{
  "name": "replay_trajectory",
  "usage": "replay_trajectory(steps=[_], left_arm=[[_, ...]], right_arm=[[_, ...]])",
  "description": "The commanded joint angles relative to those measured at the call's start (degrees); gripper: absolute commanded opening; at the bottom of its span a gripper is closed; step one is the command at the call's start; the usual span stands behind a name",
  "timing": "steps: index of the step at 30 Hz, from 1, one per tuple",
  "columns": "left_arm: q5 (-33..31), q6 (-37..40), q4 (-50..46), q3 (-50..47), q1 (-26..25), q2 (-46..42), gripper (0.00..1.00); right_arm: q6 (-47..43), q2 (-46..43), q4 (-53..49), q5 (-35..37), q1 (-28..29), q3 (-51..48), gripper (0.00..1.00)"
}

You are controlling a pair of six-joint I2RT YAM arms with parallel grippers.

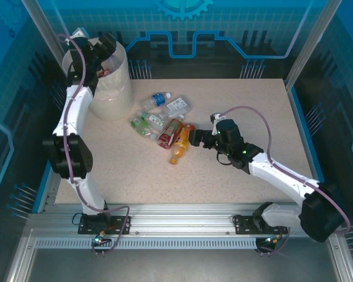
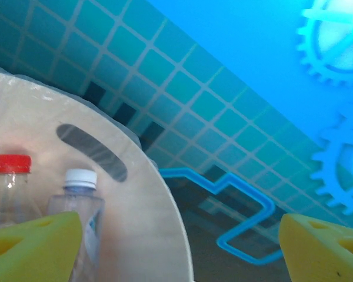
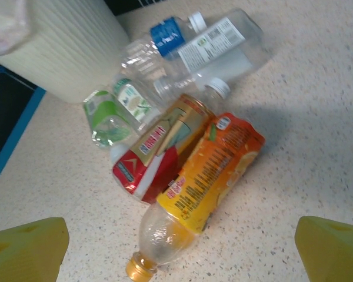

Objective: Put the plastic bottles in the bin

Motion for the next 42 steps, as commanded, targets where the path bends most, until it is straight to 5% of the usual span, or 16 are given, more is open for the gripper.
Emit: replay_trajectory(steps=[1, 7, 16, 23, 35, 42], left_arm=[[4.45, 0.98, 2.43, -5.89, -1.27, -8.13, 0.9], [8.64, -0.22, 3.48, -17.26, -2.62, -18.5, 0.99], [15.95, -7.67, 3.91, -35.81, -3.54, -33.09, 0.99], [15.22, -6.79, -2.7, -44.15, -5.63, -41.81, 0.99], [15.44, -4.78, -8.53, -45.15, -7.5, -41.61, 0.99], [12.21, -1.22, -11.53, -42.92, -12.56, -40.02, 0.99]], right_arm=[[6.26, 3.88, -3.58, 3.7, 1.95, 3.17, 1.0], [14.18, 13.35, -10.56, 6.53, 5.7, 9.53, 1.0], [19.06, 28.01, -19.83, 9.52, 10.56, 21.77, 1.0], [22.49, 32.37, -19.9, 16.03, 12.65, 22.91, 0.99], [17.76, 39.76, -19.72, 16.37, 12.72, 25.27, 0.87], [14.29, 38.95, -18.48, 18.02, 12.29, 22.73, 0.71]])
